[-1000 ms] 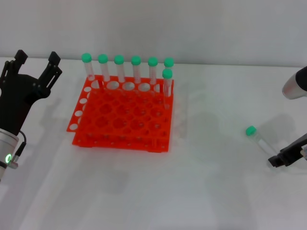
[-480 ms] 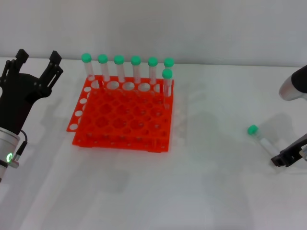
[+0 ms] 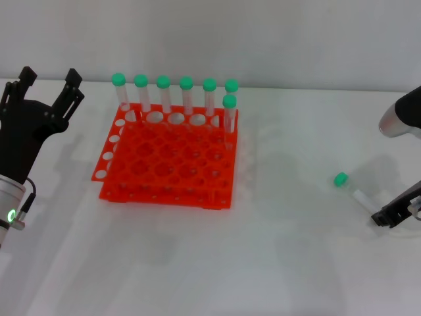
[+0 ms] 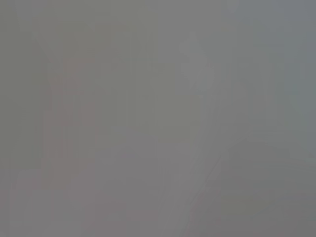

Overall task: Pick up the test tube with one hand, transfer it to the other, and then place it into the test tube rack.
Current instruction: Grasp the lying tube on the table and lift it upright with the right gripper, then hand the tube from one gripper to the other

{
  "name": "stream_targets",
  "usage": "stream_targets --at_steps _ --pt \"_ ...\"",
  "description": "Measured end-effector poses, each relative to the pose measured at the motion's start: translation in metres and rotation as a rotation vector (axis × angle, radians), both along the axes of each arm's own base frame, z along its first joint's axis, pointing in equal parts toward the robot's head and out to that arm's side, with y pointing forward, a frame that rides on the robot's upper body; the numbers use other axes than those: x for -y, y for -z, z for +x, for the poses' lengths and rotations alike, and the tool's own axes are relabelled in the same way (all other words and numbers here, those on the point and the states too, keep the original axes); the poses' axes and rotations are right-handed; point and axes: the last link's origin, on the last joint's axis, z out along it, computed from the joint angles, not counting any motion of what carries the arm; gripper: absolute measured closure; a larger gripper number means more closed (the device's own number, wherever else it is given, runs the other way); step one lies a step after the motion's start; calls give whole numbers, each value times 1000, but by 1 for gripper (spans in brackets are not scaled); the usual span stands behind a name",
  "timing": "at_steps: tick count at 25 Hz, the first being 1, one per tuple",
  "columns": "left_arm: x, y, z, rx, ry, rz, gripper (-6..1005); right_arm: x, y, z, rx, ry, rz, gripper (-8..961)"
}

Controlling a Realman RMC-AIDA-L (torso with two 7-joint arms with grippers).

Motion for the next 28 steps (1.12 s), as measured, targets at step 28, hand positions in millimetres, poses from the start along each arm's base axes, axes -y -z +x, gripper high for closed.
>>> stream_targets --at_steps 28 --pt "-29 7 43 28 252 -378 172 -22 -39 -15 -366 -313 307 744"
